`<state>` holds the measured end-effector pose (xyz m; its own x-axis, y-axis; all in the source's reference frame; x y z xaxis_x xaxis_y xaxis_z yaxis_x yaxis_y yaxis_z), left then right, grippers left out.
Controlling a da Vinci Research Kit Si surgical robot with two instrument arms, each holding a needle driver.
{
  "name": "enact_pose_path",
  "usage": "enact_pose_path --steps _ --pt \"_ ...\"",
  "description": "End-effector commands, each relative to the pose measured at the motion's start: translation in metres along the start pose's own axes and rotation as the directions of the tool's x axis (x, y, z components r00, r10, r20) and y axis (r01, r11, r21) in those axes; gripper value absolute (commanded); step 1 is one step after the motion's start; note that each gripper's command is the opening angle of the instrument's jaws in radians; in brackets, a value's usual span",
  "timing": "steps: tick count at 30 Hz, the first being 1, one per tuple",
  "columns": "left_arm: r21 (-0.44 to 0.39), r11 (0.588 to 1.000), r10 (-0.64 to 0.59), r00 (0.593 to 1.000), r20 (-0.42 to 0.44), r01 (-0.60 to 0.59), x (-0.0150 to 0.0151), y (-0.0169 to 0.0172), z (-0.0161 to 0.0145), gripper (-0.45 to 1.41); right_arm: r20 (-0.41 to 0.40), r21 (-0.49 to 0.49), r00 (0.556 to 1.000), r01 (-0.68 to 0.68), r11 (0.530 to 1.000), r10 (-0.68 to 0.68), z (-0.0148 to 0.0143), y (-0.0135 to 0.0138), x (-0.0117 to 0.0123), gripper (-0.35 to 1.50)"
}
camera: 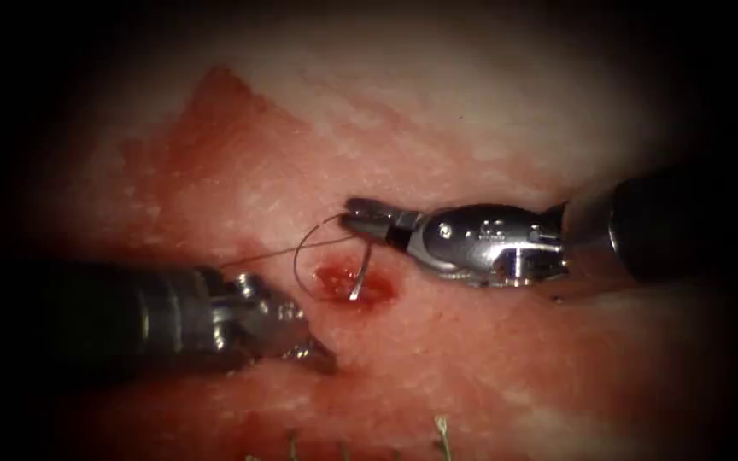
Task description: Wound Closure
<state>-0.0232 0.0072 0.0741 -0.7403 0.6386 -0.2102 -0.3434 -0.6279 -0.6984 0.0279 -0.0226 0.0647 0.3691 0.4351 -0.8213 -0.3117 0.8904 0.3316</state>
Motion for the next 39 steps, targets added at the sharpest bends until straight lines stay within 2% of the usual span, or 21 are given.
enact_pose_path --steps 1,26,39 --pt "-0.004 1.0 0.004 1.0 0.003 -0.004 -0.0002 0.0002 0.0011 -0.38 0.001 0.004 1.0 -0.008 1.0 0.008 0.0004 -0.0009 -0.0007 -0.35" --pt "-0.009 1.0 0.015 1.0 0.006 -0.015 -0.0014 0.0002 0.0009 -0.45 -0.004 0.073 0.992 -0.126 0.989 0.127 0.0006 -0.0022 -0.0013 -0.35" --pt "-0.012 1.0 0.02 1.0 0.008 -0.02 -0.0019 0.0001 0.0006 -0.45 -0.007 0.101 0.991 -0.135 0.986 0.136 0.0007 -0.0036 -0.0016 -0.35"
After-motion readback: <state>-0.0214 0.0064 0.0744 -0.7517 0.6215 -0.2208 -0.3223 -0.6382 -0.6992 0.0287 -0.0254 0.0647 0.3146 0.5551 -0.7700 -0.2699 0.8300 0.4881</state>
